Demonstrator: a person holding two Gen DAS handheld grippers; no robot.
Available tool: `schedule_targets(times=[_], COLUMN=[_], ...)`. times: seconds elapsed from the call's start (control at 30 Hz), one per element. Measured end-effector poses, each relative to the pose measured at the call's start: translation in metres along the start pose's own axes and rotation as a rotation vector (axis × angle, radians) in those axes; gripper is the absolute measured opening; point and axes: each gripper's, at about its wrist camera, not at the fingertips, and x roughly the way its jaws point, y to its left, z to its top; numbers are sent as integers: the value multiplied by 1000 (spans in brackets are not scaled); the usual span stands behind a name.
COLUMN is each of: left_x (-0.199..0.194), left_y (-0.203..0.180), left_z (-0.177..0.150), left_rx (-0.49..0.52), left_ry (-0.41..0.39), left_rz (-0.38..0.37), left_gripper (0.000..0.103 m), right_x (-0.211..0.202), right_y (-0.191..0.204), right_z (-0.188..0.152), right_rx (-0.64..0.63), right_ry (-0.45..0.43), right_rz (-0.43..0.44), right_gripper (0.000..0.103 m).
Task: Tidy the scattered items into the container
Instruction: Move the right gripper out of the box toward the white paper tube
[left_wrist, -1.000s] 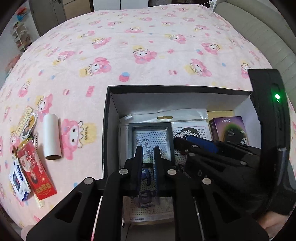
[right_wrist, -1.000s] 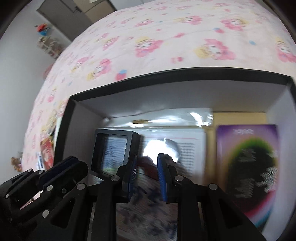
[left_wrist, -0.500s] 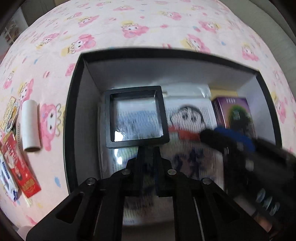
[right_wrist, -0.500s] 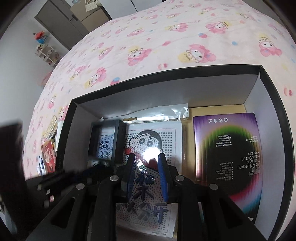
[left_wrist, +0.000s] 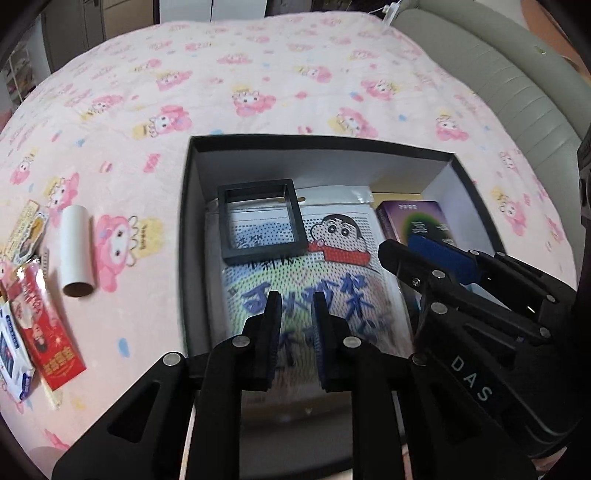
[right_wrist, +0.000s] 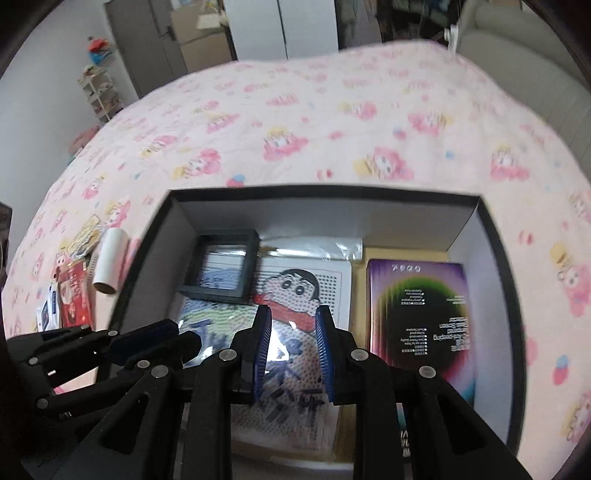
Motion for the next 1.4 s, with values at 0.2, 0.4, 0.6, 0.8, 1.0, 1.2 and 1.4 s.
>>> schedule_targets(times=[0.2, 0.4, 0.6, 0.8, 1.0, 1.2, 1.4], left_x=[-39, -68, -92, -99, -67, -39, -22], left_y=[17, 48, 101, 174, 239, 275, 290], left_z=[-22, -40, -55, -65, -54, -60, -51], left_rx=[10, -34, -111, -270, -436, -581, -631], left_ry=[-62, -102, -143, -146, -93, -74, -37], left_rz=[-18, -21, 15, 39, 68, -18, -49], left_gripper=[15, 15, 15, 15, 20, 27, 30], right_x=[-29, -44, -42, -22, 26, 76, 110], right_y=[26, 60, 112, 174, 212, 222, 232], right_z=[-15, -24, -27, -19, -14, -15, -16], right_rx=[-41, -68, -98, -148, -120, -62, -43], right_ry=[-58, -69, -54, -24, 54, 139, 191], right_rz=[-13, 39, 105, 164, 199, 188, 190], right_gripper=[21, 21, 21, 21, 22, 22, 27])
